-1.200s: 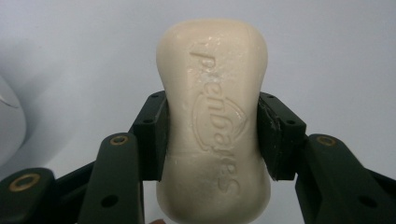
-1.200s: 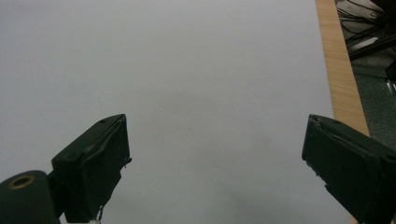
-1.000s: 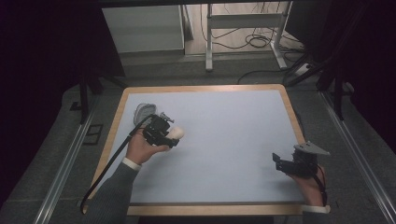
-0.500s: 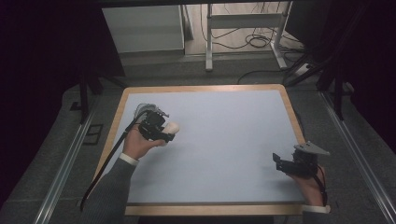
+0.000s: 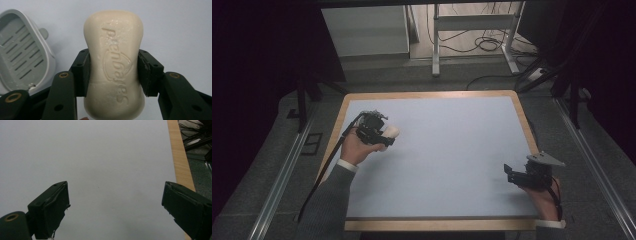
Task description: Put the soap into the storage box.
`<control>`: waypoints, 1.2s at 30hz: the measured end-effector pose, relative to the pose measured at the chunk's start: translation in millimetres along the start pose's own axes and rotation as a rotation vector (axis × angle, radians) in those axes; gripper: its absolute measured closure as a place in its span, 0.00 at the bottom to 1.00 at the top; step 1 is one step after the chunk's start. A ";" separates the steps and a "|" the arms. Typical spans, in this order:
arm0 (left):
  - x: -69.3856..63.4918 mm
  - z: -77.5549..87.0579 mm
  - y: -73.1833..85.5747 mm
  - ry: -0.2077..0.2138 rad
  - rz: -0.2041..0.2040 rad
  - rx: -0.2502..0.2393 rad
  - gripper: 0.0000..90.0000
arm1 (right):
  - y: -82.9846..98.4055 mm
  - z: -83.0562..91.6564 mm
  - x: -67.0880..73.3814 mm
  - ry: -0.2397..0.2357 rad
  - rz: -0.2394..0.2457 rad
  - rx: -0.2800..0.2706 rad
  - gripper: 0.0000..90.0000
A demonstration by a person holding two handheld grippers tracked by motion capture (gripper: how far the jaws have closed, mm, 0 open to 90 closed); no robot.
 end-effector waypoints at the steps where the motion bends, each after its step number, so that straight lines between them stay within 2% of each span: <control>1: 1.1 0.3 -0.8 -0.001 0.001 -0.001 0.55 | 0.1 0.0 -0.2 0.001 0.000 0.001 0.08; 19: 19.6 1.2 -13.6 -0.024 0.053 -0.022 0.55 | 0.0 0.2 0.0 0.004 0.003 0.002 0.08; 32: 49.0 0.2 -18.1 -0.081 0.119 -0.014 0.55 | -0.2 0.4 -1.3 0.011 0.001 0.001 0.08; 36: 54.8 -3.7 -18.5 -0.077 0.132 -0.006 0.55 | -0.1 0.3 -1.3 0.017 0.004 -0.001 0.09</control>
Point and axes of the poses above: each handheld gripper's, and its own axes: z roughly backward along the jaws, y roughly out of its underside, x roughly to its left, the point moved 5 cm from there along -z, roughly forward along the jaws, and after that the axes turned 8 degrees about -x, right-handed, at the moved point
